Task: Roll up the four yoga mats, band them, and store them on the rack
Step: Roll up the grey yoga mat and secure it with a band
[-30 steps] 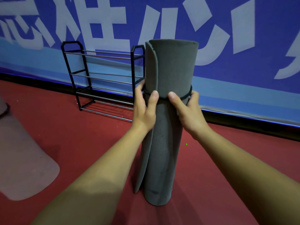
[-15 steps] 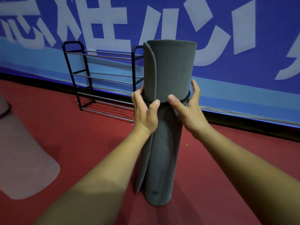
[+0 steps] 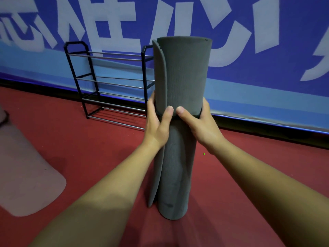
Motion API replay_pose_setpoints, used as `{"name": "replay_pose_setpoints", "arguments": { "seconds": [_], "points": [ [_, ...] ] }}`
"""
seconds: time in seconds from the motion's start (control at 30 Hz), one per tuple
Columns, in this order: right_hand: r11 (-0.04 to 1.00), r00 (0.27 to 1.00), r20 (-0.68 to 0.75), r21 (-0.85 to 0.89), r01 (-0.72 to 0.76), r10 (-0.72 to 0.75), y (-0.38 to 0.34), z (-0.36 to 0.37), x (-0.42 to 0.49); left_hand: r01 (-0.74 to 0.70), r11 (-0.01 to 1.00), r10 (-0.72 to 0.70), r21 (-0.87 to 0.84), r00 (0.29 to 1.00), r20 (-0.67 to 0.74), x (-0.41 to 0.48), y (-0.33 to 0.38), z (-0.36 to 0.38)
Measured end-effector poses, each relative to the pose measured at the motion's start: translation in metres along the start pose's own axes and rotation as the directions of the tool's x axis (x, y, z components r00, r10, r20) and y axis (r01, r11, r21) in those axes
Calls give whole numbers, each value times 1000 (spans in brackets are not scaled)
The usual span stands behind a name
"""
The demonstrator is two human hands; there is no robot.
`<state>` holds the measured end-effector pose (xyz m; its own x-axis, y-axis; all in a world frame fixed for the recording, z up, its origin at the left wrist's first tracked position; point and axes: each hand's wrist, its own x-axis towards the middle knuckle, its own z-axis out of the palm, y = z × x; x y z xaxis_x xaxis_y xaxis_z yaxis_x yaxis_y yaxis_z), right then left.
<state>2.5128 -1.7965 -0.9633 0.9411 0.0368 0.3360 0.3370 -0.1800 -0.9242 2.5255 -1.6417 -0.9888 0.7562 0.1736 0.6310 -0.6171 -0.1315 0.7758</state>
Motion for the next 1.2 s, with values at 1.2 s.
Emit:
{"name": "replay_pose_setpoints", "arguments": {
  "seconds": [1.2],
  "points": [
    [994, 986, 153, 74, -74, 62, 78, 7, -60, 72, 960, -141, 270, 959, 245, -73, -47, -35]
  ]
}}
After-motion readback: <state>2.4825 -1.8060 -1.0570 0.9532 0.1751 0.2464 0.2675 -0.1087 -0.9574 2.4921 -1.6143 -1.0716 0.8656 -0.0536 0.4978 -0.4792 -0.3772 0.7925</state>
